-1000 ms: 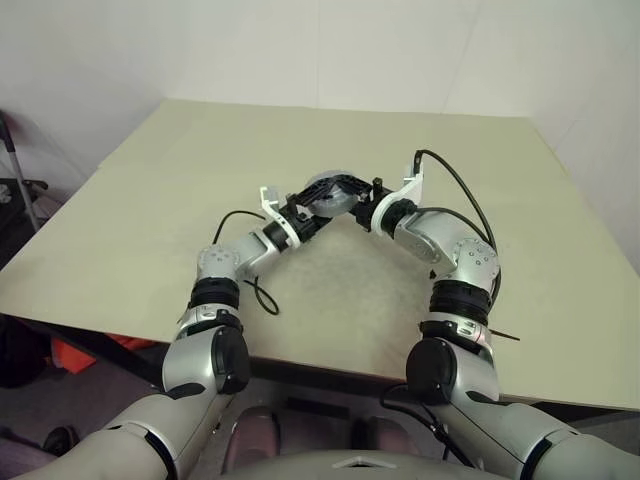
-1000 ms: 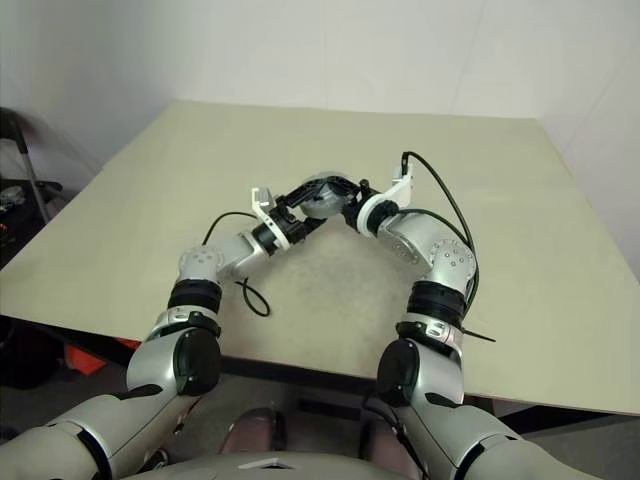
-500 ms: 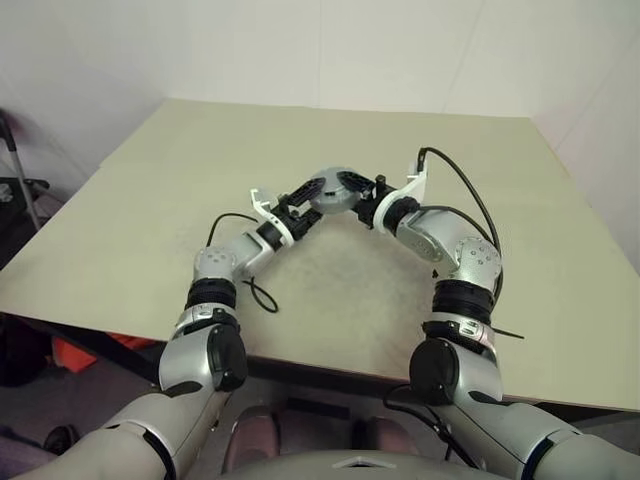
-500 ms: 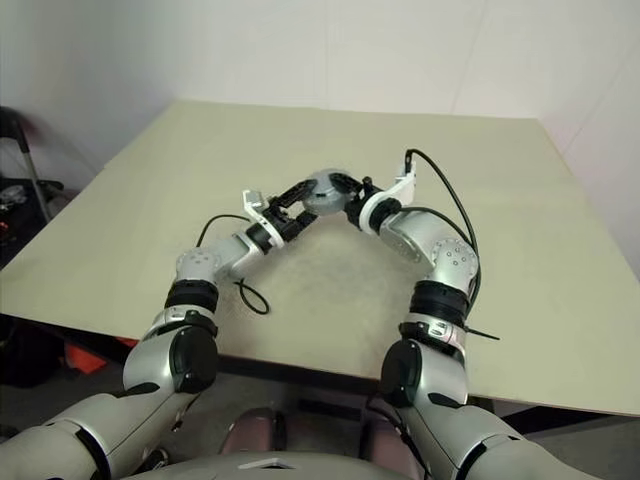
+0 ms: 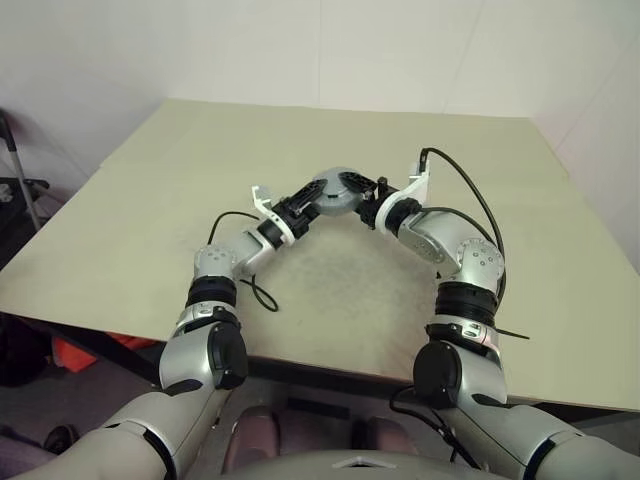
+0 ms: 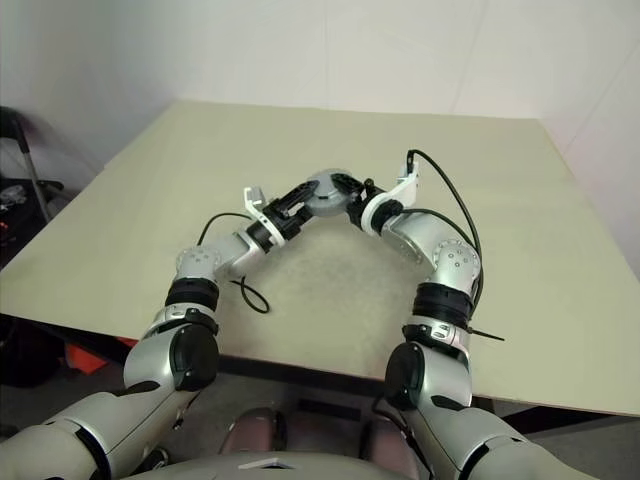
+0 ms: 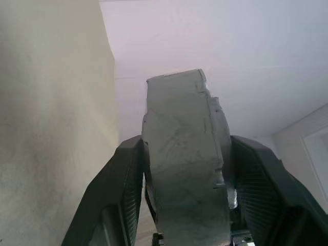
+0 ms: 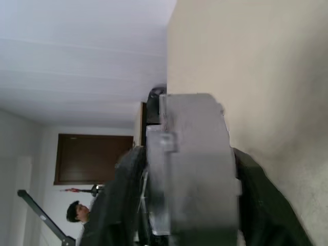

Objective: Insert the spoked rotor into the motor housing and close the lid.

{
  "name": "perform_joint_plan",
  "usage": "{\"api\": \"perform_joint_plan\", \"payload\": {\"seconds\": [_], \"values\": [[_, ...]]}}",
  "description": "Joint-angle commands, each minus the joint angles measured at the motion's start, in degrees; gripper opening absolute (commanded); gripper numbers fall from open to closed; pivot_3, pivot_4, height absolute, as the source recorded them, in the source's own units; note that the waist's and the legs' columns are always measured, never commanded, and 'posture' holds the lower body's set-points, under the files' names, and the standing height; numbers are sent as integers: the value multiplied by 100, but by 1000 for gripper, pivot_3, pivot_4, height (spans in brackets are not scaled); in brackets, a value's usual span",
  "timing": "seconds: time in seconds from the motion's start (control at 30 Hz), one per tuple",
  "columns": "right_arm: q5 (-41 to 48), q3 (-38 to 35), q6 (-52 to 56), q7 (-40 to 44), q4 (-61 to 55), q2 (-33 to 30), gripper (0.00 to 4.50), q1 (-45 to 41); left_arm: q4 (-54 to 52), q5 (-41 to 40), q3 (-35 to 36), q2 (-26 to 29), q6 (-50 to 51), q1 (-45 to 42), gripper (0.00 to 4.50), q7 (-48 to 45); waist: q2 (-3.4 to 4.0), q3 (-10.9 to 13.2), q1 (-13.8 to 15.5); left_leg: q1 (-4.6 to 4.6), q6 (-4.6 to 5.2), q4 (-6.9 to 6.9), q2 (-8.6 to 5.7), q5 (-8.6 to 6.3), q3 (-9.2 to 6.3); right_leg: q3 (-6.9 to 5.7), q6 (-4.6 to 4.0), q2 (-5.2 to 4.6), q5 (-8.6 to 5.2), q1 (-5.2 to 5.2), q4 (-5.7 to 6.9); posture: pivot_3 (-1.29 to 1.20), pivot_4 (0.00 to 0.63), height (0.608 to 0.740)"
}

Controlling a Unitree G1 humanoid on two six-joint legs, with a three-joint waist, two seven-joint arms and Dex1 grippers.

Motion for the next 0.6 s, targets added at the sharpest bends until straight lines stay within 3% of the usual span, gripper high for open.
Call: {"api": "perform_joint_plan", "payload": {"seconds": [0.03,0.07,0.1,0.6], "values": [[42,259,-127,270,-511,-62,4049,-109,-56,-48,42,44,-92,-145,2257,-48,0,0,0,0,0,0,0,0,0,0,0,0,0,0,0,0,0,740],[-6,295,-179,282,-535,-72,4390,-100,-52,-36,45,54,-120,-142,2257,-44,0,0,0,0,0,0,0,0,0,0,0,0,0,0,0,0,0,740],[-26,326,-214,308,-545,-87,4450,-91,-42,-23,48,64,-148,-141,2257,-39,0,0,1,0,0,0,0,0,0,0,0,0,0,0,0,0,0,740],[-480,625,-624,435,-529,-250,4450,83,231,82,510,863,-1062,34,2257,40,-1,1,-11,-3,0,3,-1,0,-2,-2,1,0,1,0,0,0,0,740]]}}
